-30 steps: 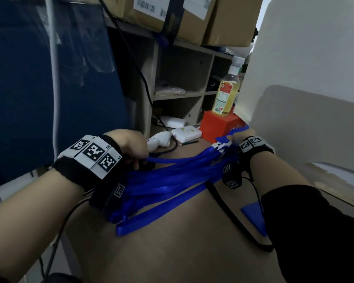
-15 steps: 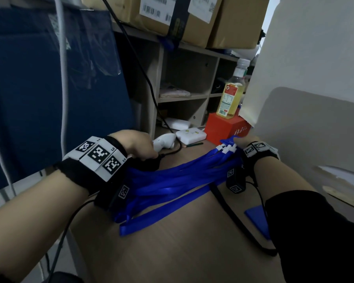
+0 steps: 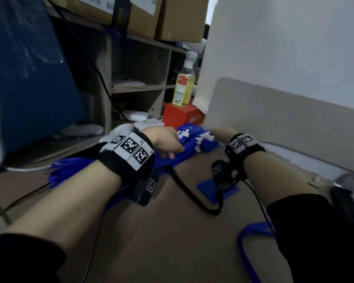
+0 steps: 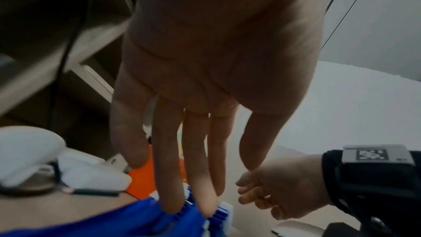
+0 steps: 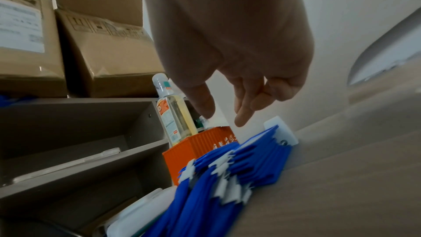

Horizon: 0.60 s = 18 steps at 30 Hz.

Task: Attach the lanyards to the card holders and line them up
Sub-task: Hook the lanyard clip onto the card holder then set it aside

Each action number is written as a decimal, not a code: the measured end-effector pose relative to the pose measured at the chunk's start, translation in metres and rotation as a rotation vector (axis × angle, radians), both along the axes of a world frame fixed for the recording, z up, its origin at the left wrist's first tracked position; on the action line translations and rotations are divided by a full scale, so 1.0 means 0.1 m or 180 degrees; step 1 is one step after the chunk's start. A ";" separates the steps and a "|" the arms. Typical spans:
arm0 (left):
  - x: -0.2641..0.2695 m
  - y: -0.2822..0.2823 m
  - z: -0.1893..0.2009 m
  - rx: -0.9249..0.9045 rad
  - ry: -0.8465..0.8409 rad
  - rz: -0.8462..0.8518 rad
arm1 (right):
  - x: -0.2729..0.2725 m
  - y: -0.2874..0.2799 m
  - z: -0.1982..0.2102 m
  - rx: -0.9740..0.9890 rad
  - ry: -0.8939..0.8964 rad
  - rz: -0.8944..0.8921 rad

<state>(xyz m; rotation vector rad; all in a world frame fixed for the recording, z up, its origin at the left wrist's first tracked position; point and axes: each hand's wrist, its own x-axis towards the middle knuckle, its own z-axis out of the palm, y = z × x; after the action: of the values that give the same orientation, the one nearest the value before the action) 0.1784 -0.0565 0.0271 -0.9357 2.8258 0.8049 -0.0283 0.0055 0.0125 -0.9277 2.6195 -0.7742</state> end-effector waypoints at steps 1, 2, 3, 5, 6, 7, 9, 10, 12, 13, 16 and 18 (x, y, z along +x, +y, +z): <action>-0.08 0.08 -0.01 0.0018 -0.0020 -0.0122 | -0.05 0.08 -0.01 0.0048 0.0059 0.0012; -0.15 0.15 -0.02 0.0017 -0.0060 -0.0230 | -0.05 0.16 0.00 0.0085 -0.0008 -0.0035; -0.23 0.21 -0.05 0.0014 -0.0104 -0.0333 | -0.10 0.23 -0.01 0.0231 -0.0054 -0.0050; -0.40 0.32 -0.10 0.0049 -0.0214 -0.0528 | -0.15 0.46 -0.04 0.0358 -0.0213 -0.0106; -0.47 0.37 -0.12 0.0061 -0.0280 -0.0625 | -0.14 0.56 -0.05 0.0466 -0.0321 -0.0102; -0.55 0.42 -0.15 0.0054 -0.0348 -0.0719 | -0.12 0.65 -0.05 0.0646 -0.0347 -0.0030; -0.68 0.51 -0.19 0.0010 -0.0492 -0.0878 | -0.08 0.84 -0.06 0.0904 -0.0285 0.0111; -0.75 0.56 -0.20 -0.0056 -0.0581 -0.0949 | -0.08 0.92 -0.07 0.0984 -0.0290 0.0200; -0.88 0.66 -0.23 -0.0364 -0.0788 -0.1130 | -0.08 1.06 -0.10 0.1109 -0.0407 0.0400; -0.94 0.71 -0.25 -0.0556 -0.0890 -0.1216 | -0.07 1.11 -0.12 0.1147 -0.0453 0.0448; -1.14 0.79 -0.32 -0.0812 -0.1015 -0.1348 | -0.11 1.16 -0.26 0.1205 -0.0380 0.0511; -1.22 0.81 -0.35 -0.0831 -0.1010 -0.1406 | -0.15 1.16 -0.35 0.1122 -0.0335 0.0473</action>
<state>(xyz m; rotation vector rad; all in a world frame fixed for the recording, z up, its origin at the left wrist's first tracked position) 0.0568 0.0241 -0.0077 -0.3794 2.7274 0.2185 -0.0432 0.1215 -0.0229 -0.9341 2.4508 -0.3012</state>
